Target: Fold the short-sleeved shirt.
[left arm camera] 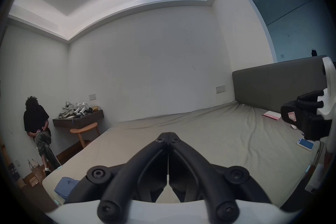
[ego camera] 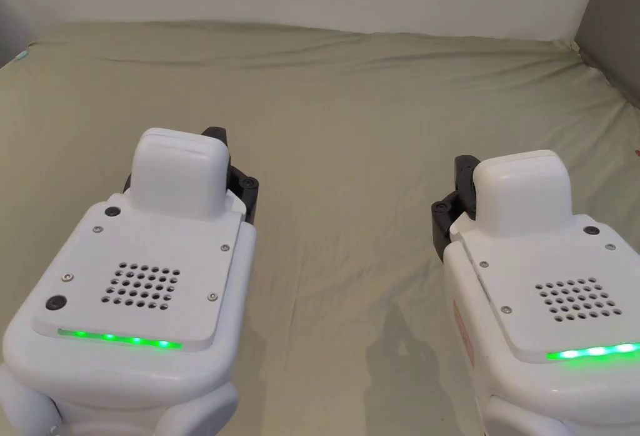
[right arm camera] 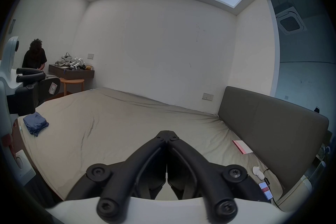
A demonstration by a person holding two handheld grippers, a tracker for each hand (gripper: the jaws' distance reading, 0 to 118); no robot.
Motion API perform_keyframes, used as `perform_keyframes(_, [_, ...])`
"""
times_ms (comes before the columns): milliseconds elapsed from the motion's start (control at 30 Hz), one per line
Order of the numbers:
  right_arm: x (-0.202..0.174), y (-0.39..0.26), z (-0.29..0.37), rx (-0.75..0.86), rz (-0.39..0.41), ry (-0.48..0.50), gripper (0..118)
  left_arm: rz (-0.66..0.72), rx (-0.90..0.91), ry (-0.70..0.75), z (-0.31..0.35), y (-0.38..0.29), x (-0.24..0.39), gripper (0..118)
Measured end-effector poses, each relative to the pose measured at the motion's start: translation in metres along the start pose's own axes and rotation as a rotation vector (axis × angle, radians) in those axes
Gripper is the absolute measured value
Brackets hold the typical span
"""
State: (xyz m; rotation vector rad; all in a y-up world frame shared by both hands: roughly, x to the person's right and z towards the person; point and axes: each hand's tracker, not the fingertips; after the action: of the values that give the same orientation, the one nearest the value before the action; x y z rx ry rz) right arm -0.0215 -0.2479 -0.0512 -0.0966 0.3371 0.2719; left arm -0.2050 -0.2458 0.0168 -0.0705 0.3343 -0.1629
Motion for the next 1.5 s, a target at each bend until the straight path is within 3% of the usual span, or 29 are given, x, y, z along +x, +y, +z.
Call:
perform_keyframes(733, [-0.006, 0.012, 0.0, 0.048, -0.029, 0.007, 2, 0.039, 0.018, 0.033, 0.002, 0.007, -0.011, 0])
perform_keyframes(1133, [-0.01, 0.013, -0.001, 0.055, -0.022, 0.015, 2, -0.041, 0.037, 0.059, 0.003, 0.007, -0.001, 0])
perform_keyframes(1500, [-0.011, 0.011, 0.0, 0.052, -0.028, 0.019, 2, -0.021, 0.025, 0.028, 0.002, 0.007, 0.0, 0])
